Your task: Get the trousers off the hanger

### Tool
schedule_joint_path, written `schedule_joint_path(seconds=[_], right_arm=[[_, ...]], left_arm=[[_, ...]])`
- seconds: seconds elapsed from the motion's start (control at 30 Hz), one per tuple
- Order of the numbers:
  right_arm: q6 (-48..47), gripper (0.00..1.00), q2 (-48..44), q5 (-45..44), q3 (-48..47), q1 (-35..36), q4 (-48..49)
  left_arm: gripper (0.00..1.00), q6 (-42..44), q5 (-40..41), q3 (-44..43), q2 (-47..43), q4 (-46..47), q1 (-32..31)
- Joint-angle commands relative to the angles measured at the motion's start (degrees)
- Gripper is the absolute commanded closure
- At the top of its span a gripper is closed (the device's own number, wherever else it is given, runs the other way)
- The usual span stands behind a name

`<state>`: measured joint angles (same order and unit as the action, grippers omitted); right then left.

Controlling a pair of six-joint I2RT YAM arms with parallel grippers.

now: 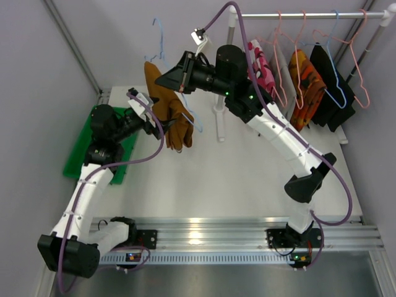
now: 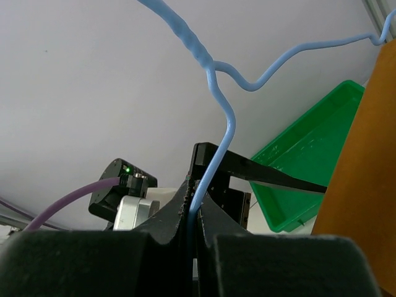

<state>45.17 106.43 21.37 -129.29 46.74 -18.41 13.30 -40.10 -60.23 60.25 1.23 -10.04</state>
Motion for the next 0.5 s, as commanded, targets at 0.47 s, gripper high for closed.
schedule_joint_path(seconds=[0.47], right_arm=[[2.02, 1.00, -6.50, 2.45, 0.09, -0.51, 14.63]], left_arm=[[0.09, -0.81, 6.24, -0.33, 1.63, 7.99, 1.96]])
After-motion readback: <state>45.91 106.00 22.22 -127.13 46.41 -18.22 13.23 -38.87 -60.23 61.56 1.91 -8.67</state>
